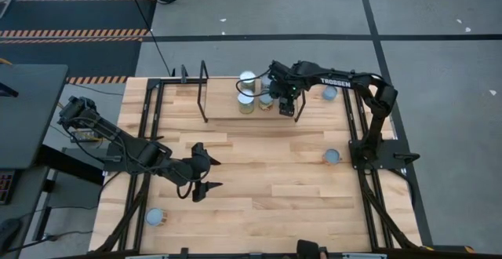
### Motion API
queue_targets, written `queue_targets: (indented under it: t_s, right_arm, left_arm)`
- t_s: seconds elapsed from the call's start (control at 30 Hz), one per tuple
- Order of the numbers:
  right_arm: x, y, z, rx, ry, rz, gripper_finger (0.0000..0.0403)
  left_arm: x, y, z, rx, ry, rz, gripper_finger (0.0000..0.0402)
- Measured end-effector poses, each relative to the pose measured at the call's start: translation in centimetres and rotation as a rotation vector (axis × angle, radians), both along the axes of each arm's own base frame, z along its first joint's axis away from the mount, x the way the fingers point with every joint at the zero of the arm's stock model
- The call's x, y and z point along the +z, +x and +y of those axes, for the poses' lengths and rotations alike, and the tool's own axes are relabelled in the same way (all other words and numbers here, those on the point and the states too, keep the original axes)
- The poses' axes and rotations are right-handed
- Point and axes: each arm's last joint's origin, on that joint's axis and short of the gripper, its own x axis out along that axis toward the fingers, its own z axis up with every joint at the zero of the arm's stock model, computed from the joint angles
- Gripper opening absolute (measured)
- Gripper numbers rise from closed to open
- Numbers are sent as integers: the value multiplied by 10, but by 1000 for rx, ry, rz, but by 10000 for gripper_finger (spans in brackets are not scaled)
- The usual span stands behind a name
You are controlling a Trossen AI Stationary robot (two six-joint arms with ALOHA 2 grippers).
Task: Pick and place cans onto a shelf
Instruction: Put the canned peaches on the shelf, then adjust the canned mixed fruits on the shelf
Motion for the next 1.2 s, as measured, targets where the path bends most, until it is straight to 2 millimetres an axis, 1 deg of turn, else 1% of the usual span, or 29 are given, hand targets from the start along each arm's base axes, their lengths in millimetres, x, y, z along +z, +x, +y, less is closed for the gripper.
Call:
queue_targets:
  t_s: [0.17,0.23,0.33,0.4,0.53,0.6,0.67,0.73,0.9,1.07,1.2]
  right_arm:
    - [1,1,1,2,0,0,352]
    - [5,2,1,2,-3,2,355]
    - [21,6,3,12,-49,-6,356]
    - [36,10,4,26,-93,-20,355]
    - [69,19,-1,10,-208,-129,348]
    - [77,23,-8,-21,-292,-186,347]
    - [80,25,-16,-43,-356,-226,346]
    - [77,28,-25,-46,-394,-258,346]
    - [48,30,-46,-70,-397,-228,346]
    - [30,33,-61,-97,-407,-191,346]
    - [28,33,-63,-100,-405,-197,346]
  left_arm:
    - [0,0,0,0,0,0,341]
    - [0,0,0,0,0,0,341]
    - [0,0,0,0,0,0,341]
    - [0,0,0,0,0,0,341]
    - [0,0,0,0,0,0,341]
    - [0,0,0,0,0,0,341]
    - [0,0,0,0,0,0,341]
    - [0,0,0,0,0,-1,341]
    - [0,0,0,1,-1,-1,341]
    - [1,1,0,0,-8,-14,341]
    - [2,1,0,1,-11,-20,341]
